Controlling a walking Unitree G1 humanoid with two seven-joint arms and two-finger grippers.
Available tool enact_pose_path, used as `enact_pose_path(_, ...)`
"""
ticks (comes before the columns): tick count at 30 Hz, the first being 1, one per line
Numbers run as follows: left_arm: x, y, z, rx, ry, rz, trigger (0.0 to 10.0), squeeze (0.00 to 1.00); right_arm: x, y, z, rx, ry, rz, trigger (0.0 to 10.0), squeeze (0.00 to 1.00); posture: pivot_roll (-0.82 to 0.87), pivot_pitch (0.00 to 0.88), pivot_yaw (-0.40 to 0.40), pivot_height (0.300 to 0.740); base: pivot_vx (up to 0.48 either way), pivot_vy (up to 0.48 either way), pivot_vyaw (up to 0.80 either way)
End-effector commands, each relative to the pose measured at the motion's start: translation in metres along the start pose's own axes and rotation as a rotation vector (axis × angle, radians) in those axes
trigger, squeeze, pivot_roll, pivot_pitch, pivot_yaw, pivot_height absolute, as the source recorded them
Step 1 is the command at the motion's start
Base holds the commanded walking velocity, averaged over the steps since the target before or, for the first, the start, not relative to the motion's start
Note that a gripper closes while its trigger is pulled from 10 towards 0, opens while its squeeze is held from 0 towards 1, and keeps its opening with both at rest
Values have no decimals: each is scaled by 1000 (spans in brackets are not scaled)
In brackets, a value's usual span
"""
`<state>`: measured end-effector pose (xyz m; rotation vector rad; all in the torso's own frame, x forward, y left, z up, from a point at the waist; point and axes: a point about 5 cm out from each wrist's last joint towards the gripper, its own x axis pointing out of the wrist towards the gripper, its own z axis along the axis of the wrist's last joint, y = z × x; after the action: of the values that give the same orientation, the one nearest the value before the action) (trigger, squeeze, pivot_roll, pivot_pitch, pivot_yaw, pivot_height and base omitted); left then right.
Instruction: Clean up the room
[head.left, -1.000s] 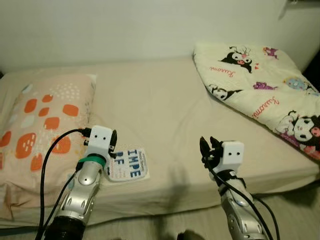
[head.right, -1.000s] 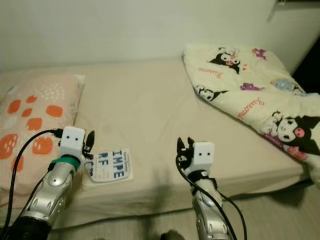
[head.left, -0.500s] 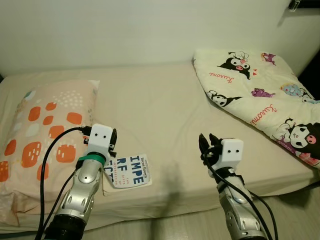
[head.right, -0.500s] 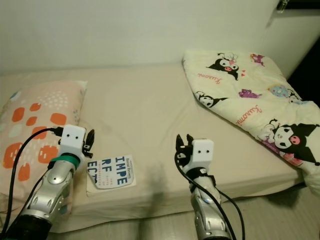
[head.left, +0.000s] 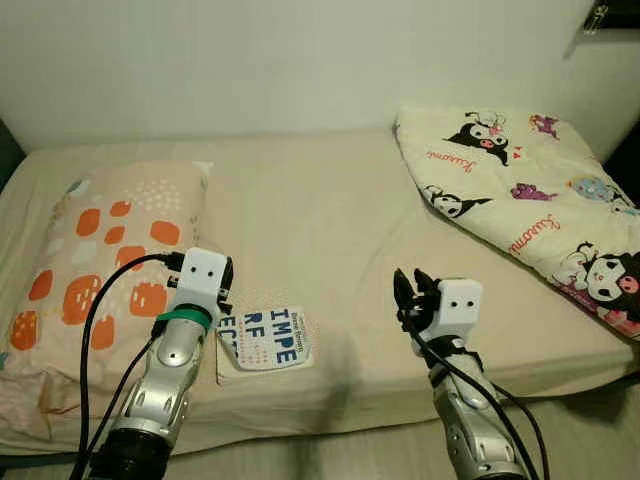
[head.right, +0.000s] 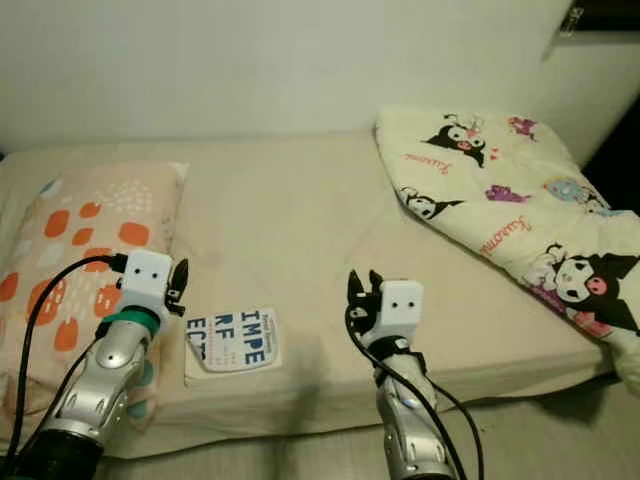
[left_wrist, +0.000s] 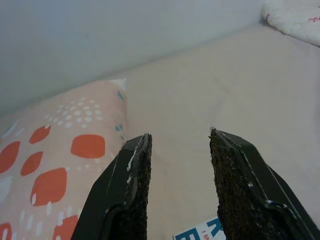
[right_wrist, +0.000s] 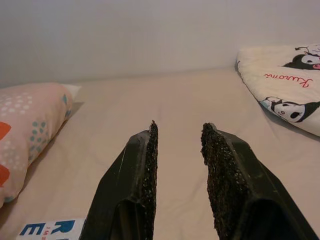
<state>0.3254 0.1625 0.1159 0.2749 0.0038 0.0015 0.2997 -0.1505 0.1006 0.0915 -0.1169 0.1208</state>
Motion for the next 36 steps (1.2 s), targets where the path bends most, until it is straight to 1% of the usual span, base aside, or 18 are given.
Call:
enact_pose_path(1, 1, -2, -1, -1, 5, -4, 10000, 0, -3, -2, -4, -6, 16, -5, 10000, 0, -65, 38, 55, 740, 0, -304, 0)
enact_pose_path(36, 0, -2, -1, -10, 13, 2, 10000, 0, -3, 0, -6, -3, 21, 1, 10000, 0, -56, 50, 51, 740, 0, -401, 0)
